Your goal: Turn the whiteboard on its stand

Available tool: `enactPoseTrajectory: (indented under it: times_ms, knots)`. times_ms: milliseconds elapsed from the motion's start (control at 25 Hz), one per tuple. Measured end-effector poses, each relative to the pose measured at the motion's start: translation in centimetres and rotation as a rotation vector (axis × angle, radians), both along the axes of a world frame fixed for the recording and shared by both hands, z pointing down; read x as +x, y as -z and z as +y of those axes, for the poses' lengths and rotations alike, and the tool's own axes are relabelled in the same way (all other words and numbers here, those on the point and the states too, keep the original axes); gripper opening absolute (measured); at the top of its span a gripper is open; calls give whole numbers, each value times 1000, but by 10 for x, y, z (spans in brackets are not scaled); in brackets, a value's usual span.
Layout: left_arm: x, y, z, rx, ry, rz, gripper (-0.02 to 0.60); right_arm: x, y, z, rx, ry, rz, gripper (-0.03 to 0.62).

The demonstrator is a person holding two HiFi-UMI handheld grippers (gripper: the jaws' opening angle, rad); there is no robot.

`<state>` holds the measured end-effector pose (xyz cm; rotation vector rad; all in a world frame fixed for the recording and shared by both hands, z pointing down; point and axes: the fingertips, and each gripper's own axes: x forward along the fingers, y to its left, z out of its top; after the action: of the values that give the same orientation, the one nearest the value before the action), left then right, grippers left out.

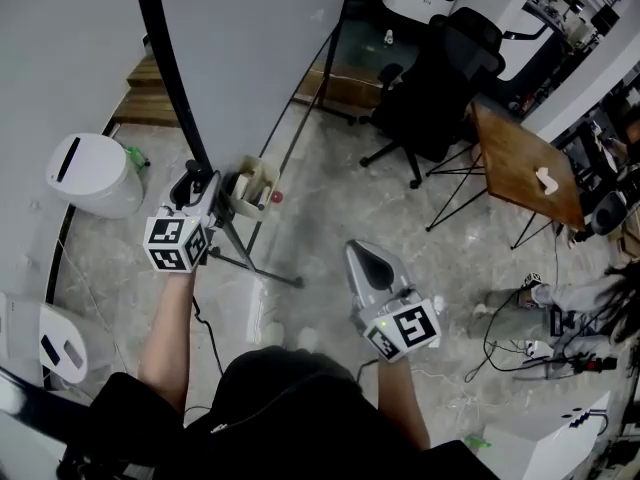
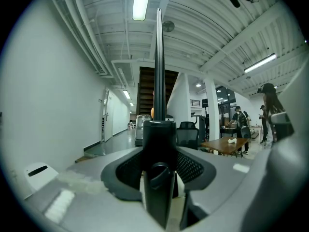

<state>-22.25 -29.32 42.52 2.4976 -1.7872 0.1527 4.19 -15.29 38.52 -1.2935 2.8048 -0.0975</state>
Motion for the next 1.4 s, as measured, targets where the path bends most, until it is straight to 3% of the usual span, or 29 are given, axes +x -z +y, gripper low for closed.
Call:
enactPoseTrajectory:
  times_ms: [720,1400]
  knots:
    - [-11,0,30,-21,-31,-26,201,1,-2,-14,-5,26,-8,9]
    - [-19,7,40,30,71,10,230,13,-2,-2,9,31,-33,9]
